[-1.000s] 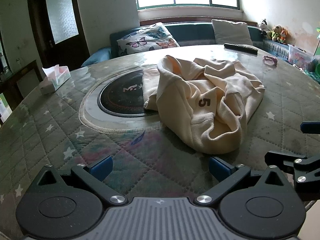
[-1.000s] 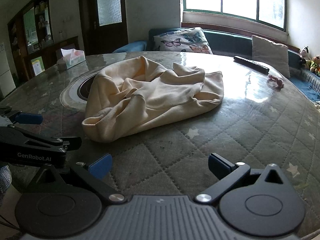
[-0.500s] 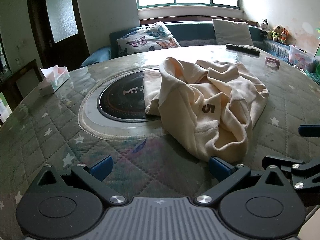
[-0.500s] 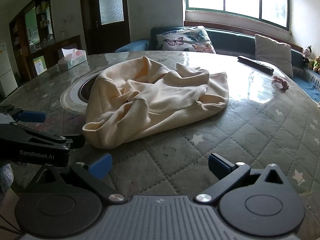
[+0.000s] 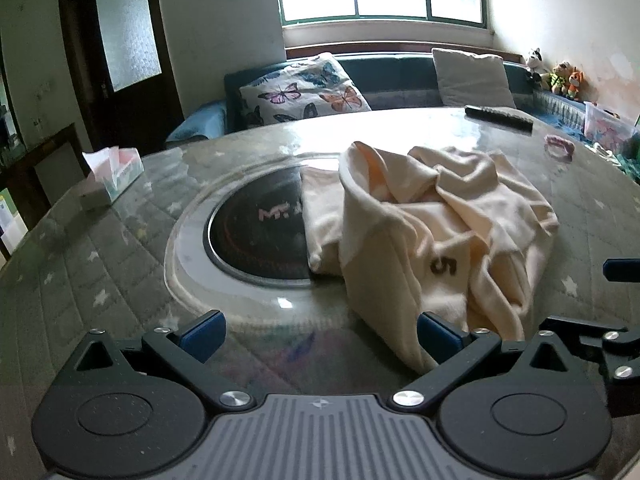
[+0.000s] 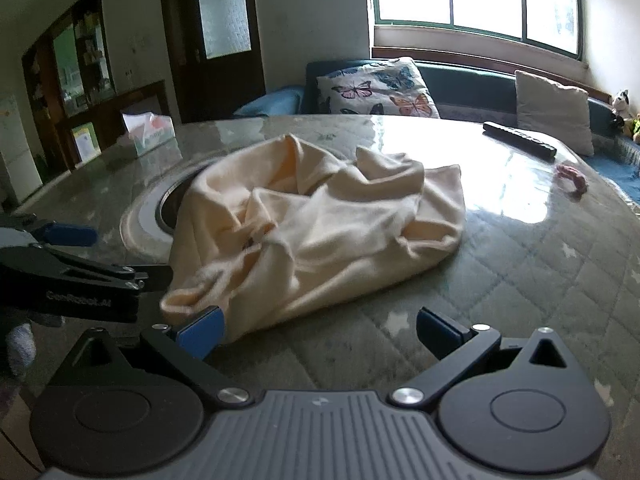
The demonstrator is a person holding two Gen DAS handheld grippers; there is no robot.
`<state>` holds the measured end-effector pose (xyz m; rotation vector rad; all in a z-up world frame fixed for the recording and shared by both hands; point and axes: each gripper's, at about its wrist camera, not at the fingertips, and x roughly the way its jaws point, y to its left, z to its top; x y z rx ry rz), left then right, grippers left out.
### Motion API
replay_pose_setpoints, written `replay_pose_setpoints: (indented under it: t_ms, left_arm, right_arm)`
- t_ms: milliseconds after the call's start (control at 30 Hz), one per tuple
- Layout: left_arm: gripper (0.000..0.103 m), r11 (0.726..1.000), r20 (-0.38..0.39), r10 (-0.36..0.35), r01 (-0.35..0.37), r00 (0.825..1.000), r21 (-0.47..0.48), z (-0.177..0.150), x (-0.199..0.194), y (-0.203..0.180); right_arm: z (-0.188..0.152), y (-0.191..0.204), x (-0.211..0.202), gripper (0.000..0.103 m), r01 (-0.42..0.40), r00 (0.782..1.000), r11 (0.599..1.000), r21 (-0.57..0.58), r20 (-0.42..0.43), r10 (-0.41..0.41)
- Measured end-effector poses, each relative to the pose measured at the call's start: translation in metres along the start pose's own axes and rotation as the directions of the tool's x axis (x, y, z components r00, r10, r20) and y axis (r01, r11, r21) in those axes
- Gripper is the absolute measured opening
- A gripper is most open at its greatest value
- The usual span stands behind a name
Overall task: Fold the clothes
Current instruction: 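Grasp the sweatshirt edge with the left gripper while the right gripper grasps another edge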
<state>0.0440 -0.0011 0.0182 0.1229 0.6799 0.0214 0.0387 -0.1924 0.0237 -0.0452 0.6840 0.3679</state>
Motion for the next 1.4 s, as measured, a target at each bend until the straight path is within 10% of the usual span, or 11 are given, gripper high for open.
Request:
replay_pose_setpoints:
  t_ms: [433,1133,1400]
  left_arm:
    - [0.103,1.000,0.078,-0.011,0.010,0.997,0.009,0.068,0.034,0.008]
    - [0.081,0.969,-0.055,-0.234,0.238,0.971,0.072,0.126,0.136,0.002]
    - [0.029,0.943,-0.115,-0.299,0.312,0.947,0.114,0.128,0.162,-0.005]
  right_arm:
    - [0.048,-0.020,0.033,0.094,0.001,1.000,1.000,0.015,0.006,-0.001]
    - [0.136,-0.067,0.141,0.060,0.031,0.999,0.999,0.033,-0.037,-0.029]
    - [0.152,-0.060,0.185,0.040,0.015,0.996,1.000,-0.003,-0.085,-0.015]
